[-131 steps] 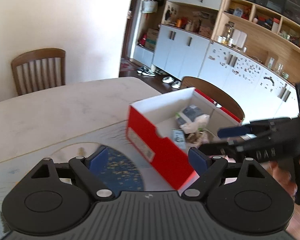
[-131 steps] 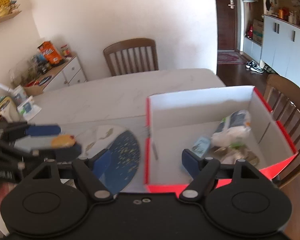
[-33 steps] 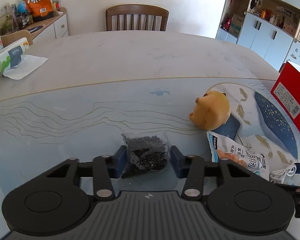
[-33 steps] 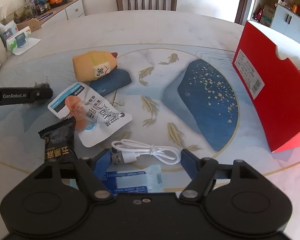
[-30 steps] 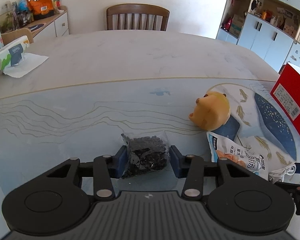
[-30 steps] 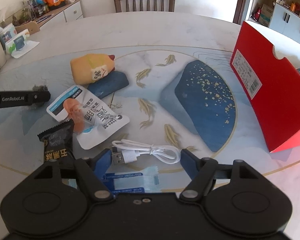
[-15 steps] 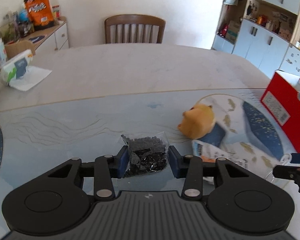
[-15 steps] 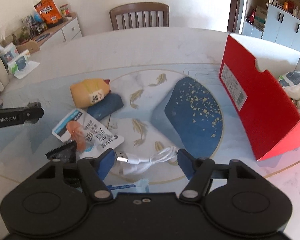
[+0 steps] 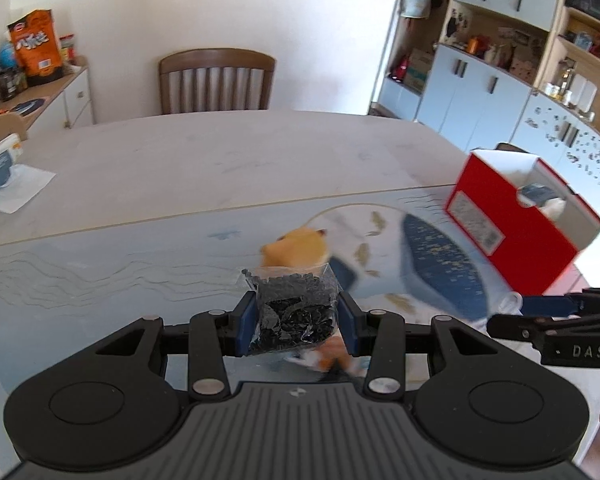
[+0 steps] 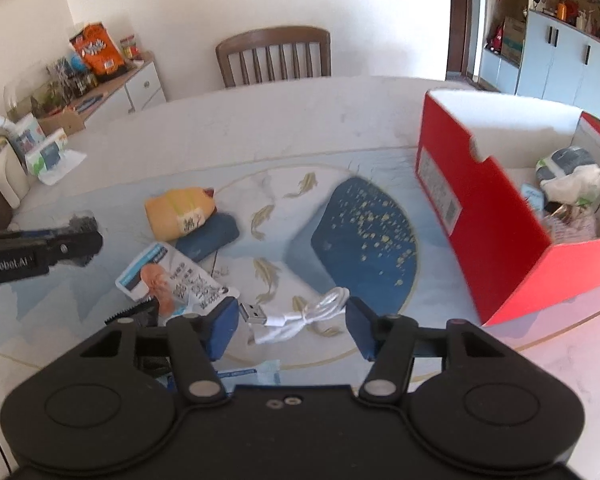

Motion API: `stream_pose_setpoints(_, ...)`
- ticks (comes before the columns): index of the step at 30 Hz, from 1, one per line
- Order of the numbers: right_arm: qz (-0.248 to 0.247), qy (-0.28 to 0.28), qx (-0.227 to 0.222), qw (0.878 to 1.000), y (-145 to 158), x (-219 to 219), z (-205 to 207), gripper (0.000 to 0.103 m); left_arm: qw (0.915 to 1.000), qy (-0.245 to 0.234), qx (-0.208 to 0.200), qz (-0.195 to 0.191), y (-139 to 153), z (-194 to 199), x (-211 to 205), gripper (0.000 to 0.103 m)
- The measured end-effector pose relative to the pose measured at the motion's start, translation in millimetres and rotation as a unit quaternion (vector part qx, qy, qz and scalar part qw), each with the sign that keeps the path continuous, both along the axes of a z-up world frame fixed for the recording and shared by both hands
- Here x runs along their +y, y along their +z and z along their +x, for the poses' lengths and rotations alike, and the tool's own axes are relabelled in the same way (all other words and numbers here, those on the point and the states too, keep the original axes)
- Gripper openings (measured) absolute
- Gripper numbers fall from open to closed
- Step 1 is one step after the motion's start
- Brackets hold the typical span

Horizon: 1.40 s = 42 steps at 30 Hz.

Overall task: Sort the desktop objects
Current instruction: 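Carry the snack bag and USB cable with both tools over the shoebox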

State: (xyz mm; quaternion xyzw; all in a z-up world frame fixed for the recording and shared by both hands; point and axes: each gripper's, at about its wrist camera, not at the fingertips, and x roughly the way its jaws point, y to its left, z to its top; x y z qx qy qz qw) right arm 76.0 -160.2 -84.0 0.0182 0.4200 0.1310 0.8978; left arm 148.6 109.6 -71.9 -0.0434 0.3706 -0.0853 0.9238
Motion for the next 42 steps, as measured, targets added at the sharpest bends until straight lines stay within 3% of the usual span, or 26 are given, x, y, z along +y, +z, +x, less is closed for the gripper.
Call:
stream_pose_setpoints(20,0.04,-0.035,-0.088,0.995,77.8,-100.0,4.5,0.057,0.9927,-0.111,-0.04,-0.023,60.2,19.1,-128.3,0.041)
stream_pose_setpoints(29,0.033,-0.043,-0.103,0.993,83.4,-157.2,23.5,0.057,0.988,-0.146,-0.046,-0.018,70.3,40.8,-196.6,0.041)
stream_pose_setpoints(42,0.02,-0.043,-0.087,0.995,69.5,-224.5,52.6,0.056,0.9841,-0.177,-0.018,-0.003,64.2,80.3,-277.1,0.041)
